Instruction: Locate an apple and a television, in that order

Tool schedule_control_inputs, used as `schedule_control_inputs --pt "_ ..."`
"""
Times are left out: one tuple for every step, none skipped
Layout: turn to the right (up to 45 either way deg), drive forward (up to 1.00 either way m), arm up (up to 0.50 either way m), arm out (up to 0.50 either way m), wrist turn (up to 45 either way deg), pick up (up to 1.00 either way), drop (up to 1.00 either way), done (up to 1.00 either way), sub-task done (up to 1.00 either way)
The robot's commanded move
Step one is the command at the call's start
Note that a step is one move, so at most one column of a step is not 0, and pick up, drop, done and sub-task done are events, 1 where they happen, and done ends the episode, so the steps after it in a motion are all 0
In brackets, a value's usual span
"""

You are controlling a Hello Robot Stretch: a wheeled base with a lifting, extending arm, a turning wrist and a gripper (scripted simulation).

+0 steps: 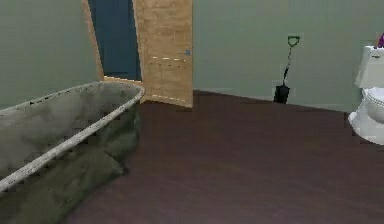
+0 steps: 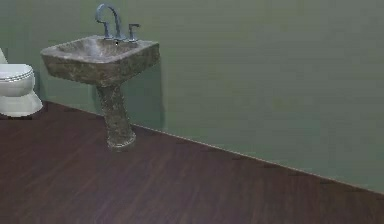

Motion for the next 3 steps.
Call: schedule_control_inputs --pt "6.0 0.00 0.00 0.00 0.0 0.00 0.00 0.00 0.00" --pt "0.0 1.00 0.00 0.00 0.0 0.00 0.00 0.00 0.00" --pt "0.0 0.90 0.00 0.00 0.0 0.00 0.00 0.00 0.00"
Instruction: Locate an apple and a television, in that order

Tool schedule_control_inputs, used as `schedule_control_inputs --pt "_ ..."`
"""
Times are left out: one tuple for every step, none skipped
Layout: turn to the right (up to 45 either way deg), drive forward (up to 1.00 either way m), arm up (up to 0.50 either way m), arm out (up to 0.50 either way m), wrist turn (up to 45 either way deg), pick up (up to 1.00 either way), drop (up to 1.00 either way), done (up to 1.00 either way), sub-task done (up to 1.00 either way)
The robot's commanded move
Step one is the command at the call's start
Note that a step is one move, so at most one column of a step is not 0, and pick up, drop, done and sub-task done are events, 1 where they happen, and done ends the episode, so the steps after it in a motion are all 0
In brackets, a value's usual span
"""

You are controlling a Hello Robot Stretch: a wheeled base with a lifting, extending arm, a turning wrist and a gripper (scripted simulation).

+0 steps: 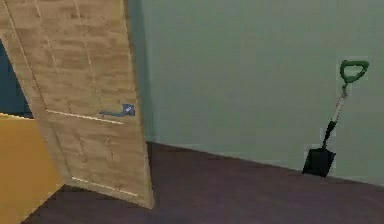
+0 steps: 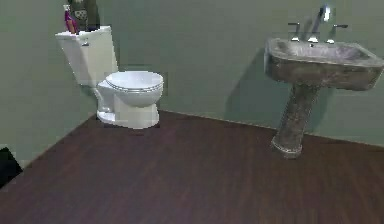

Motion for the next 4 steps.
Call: schedule_control_inputs --pt "-33.0 0.00 0.00 0.00 0.0 0.00 0.00 0.00 0.00" --pt "0.0 0.25 0.00 0.00 0.0 0.00 0.00 0.00 0.00" --pt "-21.0 0.00 0.00 0.00 0.0 0.00 0.00 0.00 0.00" --pt "0.0 0.30 0.00 0.00 0.0 0.00 0.00 0.00 0.00"
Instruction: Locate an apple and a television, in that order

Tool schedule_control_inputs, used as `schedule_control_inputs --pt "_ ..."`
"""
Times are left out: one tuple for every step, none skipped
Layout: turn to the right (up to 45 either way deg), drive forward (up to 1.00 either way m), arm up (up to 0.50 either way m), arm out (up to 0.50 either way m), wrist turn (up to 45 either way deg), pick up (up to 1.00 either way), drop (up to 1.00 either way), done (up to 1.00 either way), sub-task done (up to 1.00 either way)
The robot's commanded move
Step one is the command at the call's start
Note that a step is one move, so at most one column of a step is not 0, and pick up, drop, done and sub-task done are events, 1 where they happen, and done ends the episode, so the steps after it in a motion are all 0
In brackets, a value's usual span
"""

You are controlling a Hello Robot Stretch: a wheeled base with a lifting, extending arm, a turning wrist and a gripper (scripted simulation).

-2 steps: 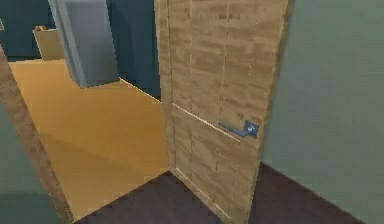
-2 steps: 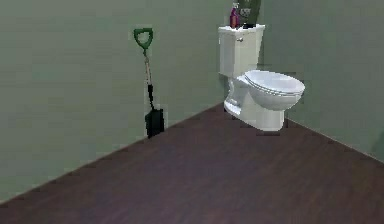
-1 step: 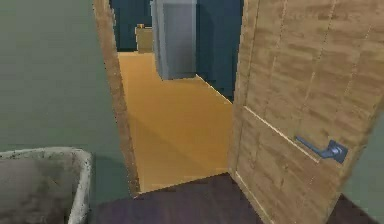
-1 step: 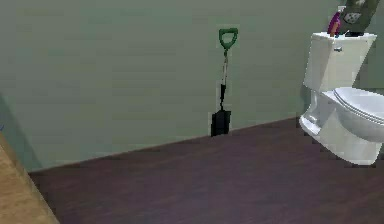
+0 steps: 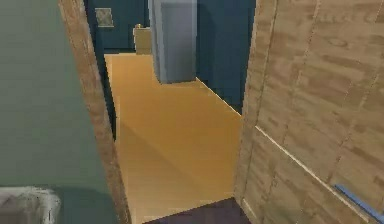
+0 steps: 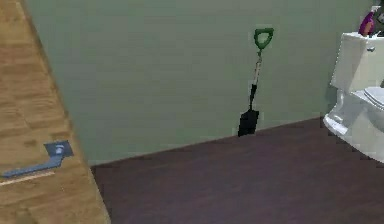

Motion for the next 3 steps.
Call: schedule_control_inputs --pt "3.0 0.00 0.00 0.00 0.0 0.00 0.00 0.00 0.00" --pt "0.0 0.95 0.00 0.00 0.0 0.00 0.00 0.00 0.00" --pt "-24.0 0.00 0.00 0.00 0.0 0.00 0.00 0.00 0.00"
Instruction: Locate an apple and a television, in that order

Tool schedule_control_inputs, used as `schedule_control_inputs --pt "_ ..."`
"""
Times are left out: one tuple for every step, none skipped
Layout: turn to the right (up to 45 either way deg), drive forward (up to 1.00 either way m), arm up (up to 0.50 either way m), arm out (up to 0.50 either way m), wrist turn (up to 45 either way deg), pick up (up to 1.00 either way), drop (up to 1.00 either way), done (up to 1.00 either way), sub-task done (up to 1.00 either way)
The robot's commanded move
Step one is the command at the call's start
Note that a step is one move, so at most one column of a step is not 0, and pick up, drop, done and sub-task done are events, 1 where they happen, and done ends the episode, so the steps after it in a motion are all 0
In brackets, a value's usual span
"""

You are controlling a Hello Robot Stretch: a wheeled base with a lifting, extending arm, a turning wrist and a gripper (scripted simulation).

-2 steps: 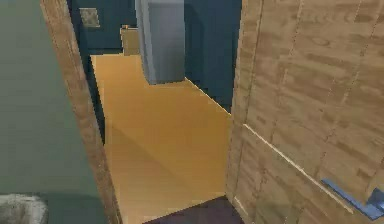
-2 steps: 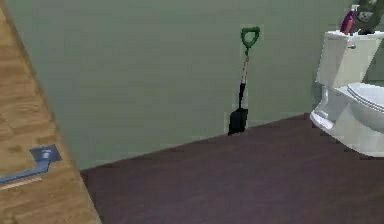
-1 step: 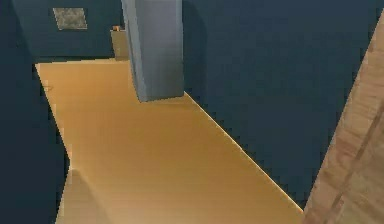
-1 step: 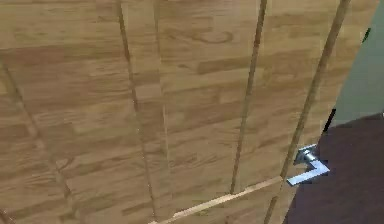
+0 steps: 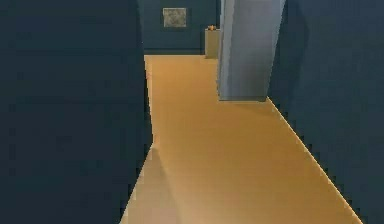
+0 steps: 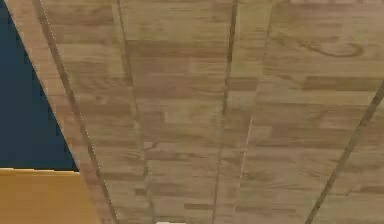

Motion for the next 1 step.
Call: schedule_control_inputs --pt "0.0 1.00 0.00 0.00 0.0 0.00 0.00 0.00 0.00"
